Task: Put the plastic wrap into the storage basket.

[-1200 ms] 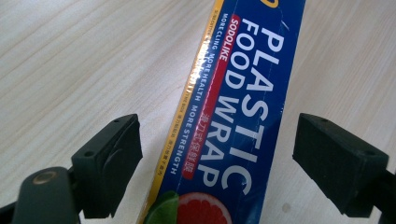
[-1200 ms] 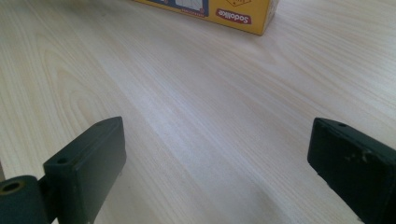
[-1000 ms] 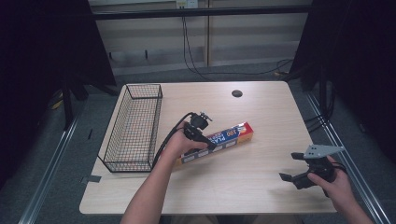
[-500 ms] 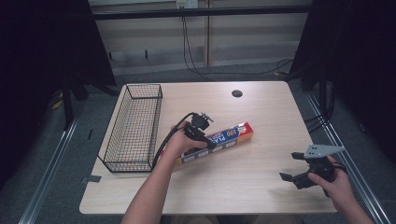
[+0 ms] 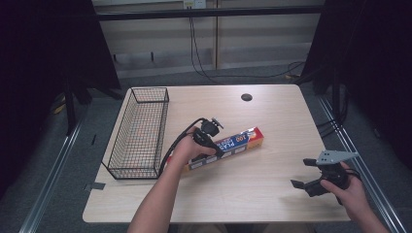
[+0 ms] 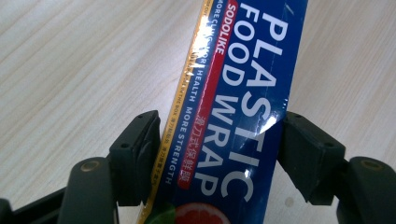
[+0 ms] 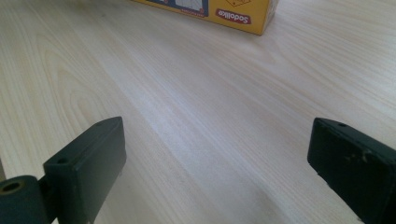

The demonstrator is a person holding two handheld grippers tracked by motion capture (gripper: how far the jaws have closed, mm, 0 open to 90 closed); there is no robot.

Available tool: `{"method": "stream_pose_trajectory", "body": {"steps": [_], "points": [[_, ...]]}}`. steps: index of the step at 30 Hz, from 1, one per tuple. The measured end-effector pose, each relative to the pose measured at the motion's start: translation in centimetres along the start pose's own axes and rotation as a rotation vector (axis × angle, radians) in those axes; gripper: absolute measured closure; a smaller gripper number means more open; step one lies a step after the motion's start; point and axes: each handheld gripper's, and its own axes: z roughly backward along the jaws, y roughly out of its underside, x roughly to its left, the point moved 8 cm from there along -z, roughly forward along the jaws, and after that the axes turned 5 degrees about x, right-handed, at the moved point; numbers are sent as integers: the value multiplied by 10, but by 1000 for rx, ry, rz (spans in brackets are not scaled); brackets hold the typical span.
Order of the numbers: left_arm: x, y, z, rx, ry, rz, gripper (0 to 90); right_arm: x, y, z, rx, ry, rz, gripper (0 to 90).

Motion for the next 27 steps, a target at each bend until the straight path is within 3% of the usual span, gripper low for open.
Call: {"method": "stream_pose_trajectory", "body": {"steps": [4, 13, 14, 18, 27], "points": [[-5, -1, 0, 58, -2, -1, 350, 0, 0, 0, -1, 0, -1, 44], [-10, -3, 3, 114, -15, -4, 407, 0, 0, 0, -2, 3, -1, 44], [-11, -4, 4, 131, -10, 27, 413, 0, 0, 0, 0, 1, 1, 44], [-11, -3, 6, 134, 10, 70, 431, 0, 0, 0, -1, 2, 3, 44], [-12, -6, 15, 152, 9, 131, 435, 0, -1, 0, -2, 2, 3, 44]]}}
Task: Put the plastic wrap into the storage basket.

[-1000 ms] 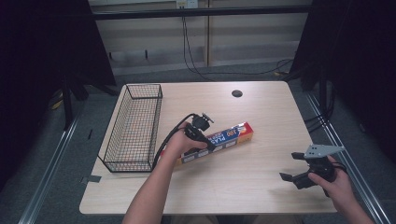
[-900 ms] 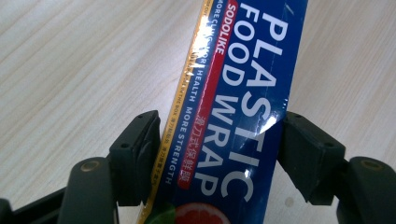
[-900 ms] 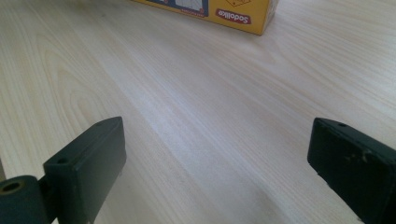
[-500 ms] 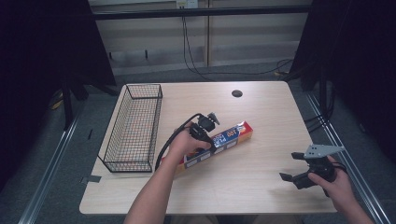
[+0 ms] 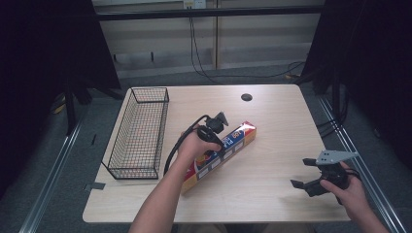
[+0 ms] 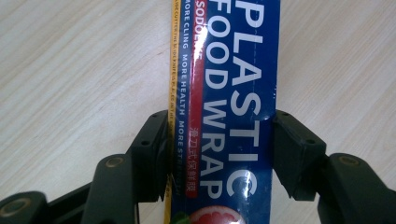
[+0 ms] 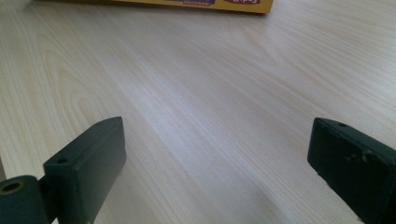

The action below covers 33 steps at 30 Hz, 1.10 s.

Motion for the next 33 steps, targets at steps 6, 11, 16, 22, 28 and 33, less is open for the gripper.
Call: {"method": "stream_pose_trajectory", "body": {"steps": [6, 11, 16, 22, 28, 33], "points": [[2, 0, 8, -6, -9, 22, 435, 0, 0, 0, 0, 0, 1, 44], [4, 0, 20, -12, -10, 54, 437, 0, -1, 1, -8, -2, -2, 44], [7, 1, 31, -16, -29, 66, 438, 0, -1, 1, -9, 0, -3, 44], [10, 2, 44, -42, -27, 107, 438, -1, -1, 2, -11, 1, -4, 44], [12, 3, 54, -54, -38, 139, 438, -1, -1, 1, -9, 0, -4, 44], [15, 3, 60, -73, -49, 171, 438, 0, -2, 1, -10, 0, -6, 44]]}}
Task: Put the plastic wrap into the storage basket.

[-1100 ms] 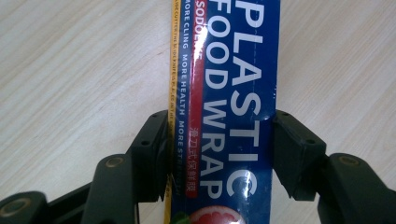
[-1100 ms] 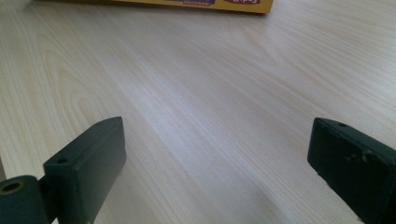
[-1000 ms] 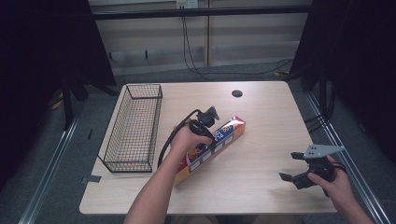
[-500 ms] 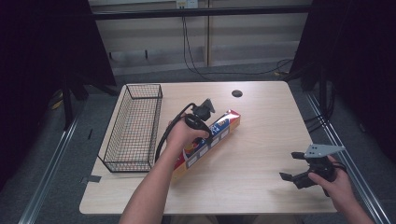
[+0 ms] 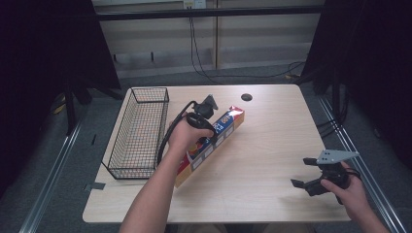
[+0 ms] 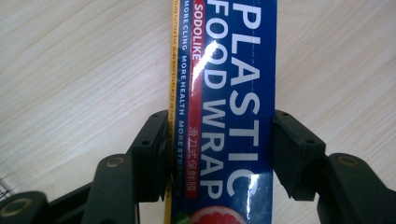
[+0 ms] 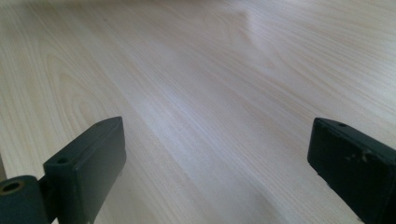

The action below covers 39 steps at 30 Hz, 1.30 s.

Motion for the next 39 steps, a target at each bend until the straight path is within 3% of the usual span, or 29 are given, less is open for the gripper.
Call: {"method": "stream_pose_trajectory", "body": {"steps": [2, 18, 21, 22, 39], "points": [[1, 0, 1, -2, 0, -4, 438, 0, 0, 0, 0, 1, 1, 44], [15, 1, 22, -26, -24, 80, 438, 0, 0, 0, 0, -2, 0, 44], [17, 1, 25, -24, -30, 74, 438, 1, -1, 0, -4, -9, 1, 44], [19, 1, 27, -38, -30, 99, 438, 1, -1, 0, -4, -10, 1, 44], [31, 6, 45, -63, -47, 168, 438, 1, -1, 0, -5, -2, 3, 44]]}}
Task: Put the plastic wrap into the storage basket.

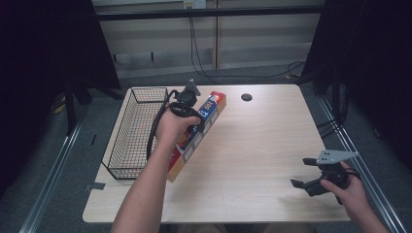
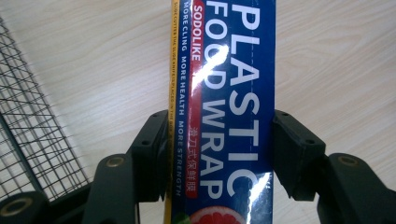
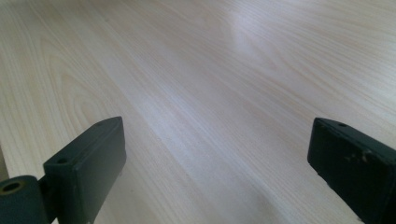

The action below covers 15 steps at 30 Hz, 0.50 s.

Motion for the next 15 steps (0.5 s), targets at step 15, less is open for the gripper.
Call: {"method": "stream_pose_trajectory", "body": {"steps": [15], "points": [[12, 3, 15, -10, -11, 41, 438, -1, -1, 1, -5, 2, -2, 44]]}}
